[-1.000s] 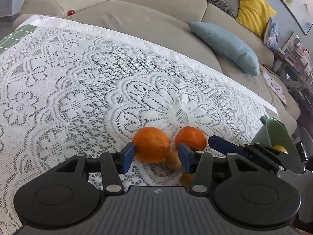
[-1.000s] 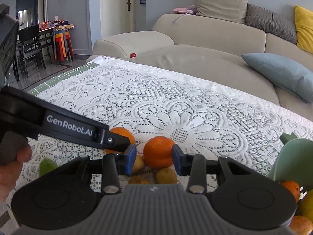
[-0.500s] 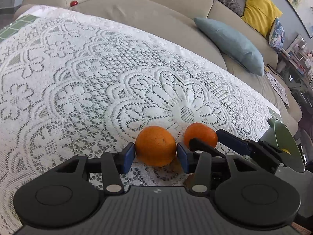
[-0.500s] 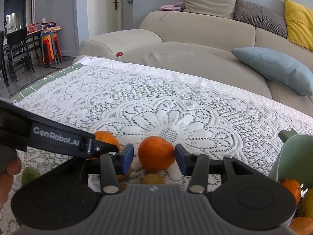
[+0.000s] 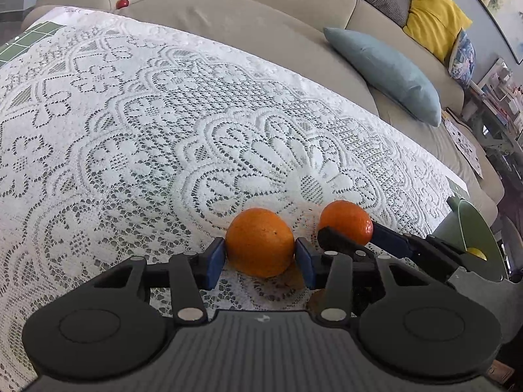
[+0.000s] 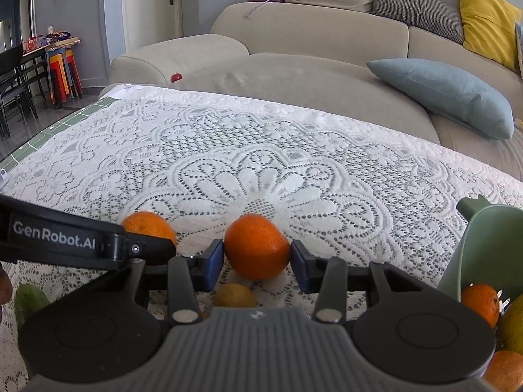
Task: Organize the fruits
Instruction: 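Carry both tangerines into the green colander and lower them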
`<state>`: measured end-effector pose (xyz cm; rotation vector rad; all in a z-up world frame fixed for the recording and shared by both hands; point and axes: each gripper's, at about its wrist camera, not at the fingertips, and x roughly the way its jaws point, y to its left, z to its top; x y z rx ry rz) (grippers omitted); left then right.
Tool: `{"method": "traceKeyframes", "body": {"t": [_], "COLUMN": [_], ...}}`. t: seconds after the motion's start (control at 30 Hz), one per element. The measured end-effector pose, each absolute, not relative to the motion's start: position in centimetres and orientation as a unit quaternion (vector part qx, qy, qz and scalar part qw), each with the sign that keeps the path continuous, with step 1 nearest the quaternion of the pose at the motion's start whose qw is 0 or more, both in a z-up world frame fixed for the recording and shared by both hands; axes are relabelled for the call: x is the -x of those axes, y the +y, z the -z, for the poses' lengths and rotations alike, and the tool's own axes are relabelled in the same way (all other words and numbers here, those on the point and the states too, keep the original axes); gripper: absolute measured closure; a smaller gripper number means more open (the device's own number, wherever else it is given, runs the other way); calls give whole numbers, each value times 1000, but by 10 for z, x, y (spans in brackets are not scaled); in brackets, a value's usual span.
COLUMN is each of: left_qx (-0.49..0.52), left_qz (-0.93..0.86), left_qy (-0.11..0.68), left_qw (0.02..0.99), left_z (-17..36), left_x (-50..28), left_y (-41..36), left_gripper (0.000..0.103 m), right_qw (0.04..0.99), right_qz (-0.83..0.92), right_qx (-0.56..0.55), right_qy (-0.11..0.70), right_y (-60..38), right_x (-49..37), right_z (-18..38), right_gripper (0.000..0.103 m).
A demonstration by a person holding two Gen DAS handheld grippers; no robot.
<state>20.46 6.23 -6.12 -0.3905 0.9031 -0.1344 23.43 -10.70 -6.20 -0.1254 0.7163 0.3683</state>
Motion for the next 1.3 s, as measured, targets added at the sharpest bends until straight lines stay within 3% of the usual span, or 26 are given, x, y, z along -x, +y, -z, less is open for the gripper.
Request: {"method": "traceKeyframes", "body": {"t": [0.7,1.3], "left_qx": [204,167], "left_qz": [68,146], "left_qy": [361,324], "left_qw": [907,920], "left_z": [10,-33], "left_x": [-168,-146], "left_y": [63,-11], "left_gripper": [52,52], "right_qw": [937,952], "right_qz": [-216,-173], "right_qx": [56,73], "right_qy": [268,243], "right_y": [-128,-210], "right_x": [-186,-132], "right_z": [3,-42], "right_gripper": [62,62]}}
